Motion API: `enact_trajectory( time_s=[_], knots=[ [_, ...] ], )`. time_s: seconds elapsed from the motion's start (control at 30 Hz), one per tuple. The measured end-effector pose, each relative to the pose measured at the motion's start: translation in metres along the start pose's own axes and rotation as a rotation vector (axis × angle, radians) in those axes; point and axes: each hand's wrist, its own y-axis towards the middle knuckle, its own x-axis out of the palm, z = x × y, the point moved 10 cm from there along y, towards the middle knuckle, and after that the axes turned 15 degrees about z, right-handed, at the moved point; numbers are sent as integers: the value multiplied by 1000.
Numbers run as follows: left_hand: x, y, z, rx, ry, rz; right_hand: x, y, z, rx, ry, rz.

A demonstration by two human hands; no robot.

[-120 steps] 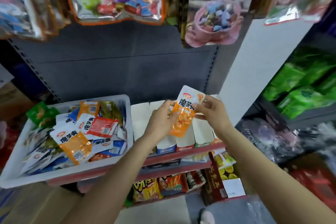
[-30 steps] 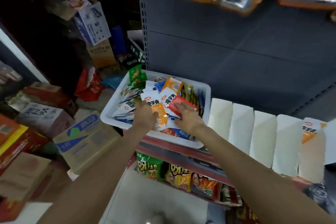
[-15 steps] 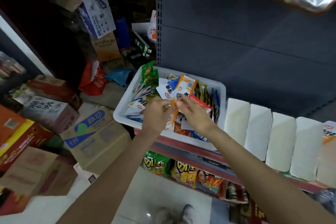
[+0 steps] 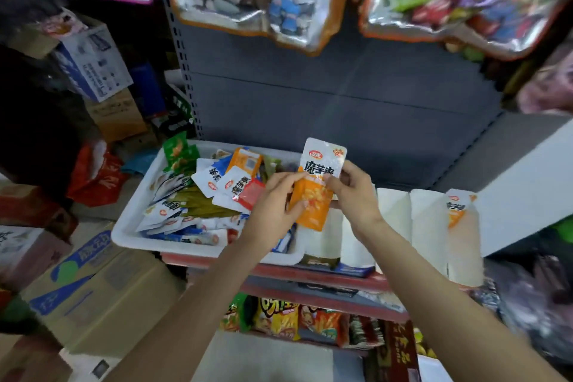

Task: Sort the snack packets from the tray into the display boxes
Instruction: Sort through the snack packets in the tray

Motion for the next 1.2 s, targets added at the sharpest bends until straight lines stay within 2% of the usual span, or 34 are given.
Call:
enact_trajectory(
  time_s=[0.2, 0.37, 0.5, 0.63, 0.73, 0.83, 1.0, 1.2],
  knots=[
    [99, -9, 69, 39, -25, -89, -136, 23, 5, -133, -76, 203],
    [189, -11, 111, 113, 176, -138, -233, 38, 12, -251, -259, 269],
    [248, -7, 125, 173, 354, -226, -284, 55, 25, -293, -412, 346],
    [291, -3, 114, 209, 480, -273, -301, 69, 43, -389, -503, 371],
    [304, 0, 104, 266, 532, -200, -303, 81, 66, -387, -458, 369],
    [306, -1, 99, 328, 504, -114, -296, 87, 87, -392, -370, 325],
    [310, -8, 88, 417, 498, -61, -288, 94, 110, -441, -378, 255],
    [300, -14, 81, 407, 462, -7, -308, 90, 130, -498, -299, 335]
  ],
)
